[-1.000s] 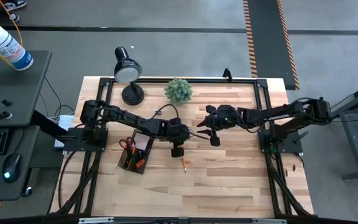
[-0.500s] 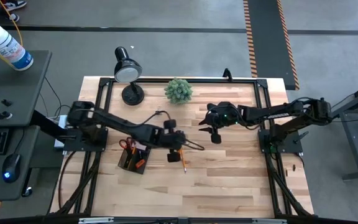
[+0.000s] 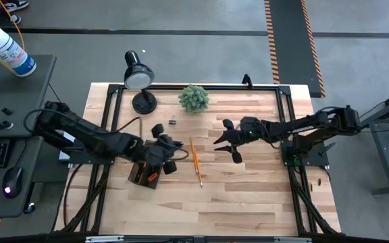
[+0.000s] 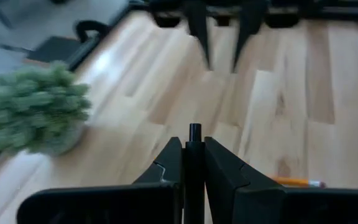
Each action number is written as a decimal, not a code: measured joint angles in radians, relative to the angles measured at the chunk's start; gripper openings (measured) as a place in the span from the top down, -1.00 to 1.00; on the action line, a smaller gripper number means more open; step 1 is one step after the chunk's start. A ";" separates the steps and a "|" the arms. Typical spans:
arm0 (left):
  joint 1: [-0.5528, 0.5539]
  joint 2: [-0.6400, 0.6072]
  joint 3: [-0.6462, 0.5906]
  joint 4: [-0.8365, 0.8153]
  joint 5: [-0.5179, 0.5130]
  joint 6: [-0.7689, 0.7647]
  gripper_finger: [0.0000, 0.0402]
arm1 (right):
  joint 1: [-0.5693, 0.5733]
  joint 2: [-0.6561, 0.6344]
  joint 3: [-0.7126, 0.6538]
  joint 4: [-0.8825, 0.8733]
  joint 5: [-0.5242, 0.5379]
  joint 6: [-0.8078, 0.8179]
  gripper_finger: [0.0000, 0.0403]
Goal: Pick and place office supplies into organizer
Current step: Put the black pen into the desk organizer, then put the right orange pencil into the desk organizer
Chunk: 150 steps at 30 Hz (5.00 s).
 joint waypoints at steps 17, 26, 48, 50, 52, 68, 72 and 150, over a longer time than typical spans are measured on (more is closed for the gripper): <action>-0.348 -0.093 -0.113 0.002 -0.732 -0.271 0.91 | 0.003 0.000 -0.128 0.299 0.016 0.103 0.42; -0.423 -0.093 -0.112 -0.075 -0.822 -0.498 0.91 | 0.003 0.000 -0.128 0.299 0.020 0.105 0.42; -0.590 -0.054 -0.116 -0.485 -0.808 -0.965 0.97 | 0.003 0.000 -0.129 0.298 0.025 0.107 0.42; -0.613 -0.054 -0.123 -0.500 -0.825 -1.001 0.97 | 0.003 0.000 -0.129 0.298 0.035 0.109 0.42; -0.631 -0.054 -0.148 -0.490 -0.852 -1.025 0.97 | 0.003 0.000 -0.129 0.298 0.041 0.114 0.42; -0.690 -0.053 -0.395 -0.283 -0.889 -1.108 0.98 | 0.003 0.000 -0.129 0.315 0.080 0.187 0.42; -0.726 -0.053 -0.410 -0.276 -0.896 -1.130 0.98 | 0.003 0.000 -0.129 0.315 0.110 0.203 0.42; -0.510 -0.237 -0.242 -0.573 -0.852 -0.713 0.38 | 0.299 0.255 0.043 0.253 0.337 0.445 0.42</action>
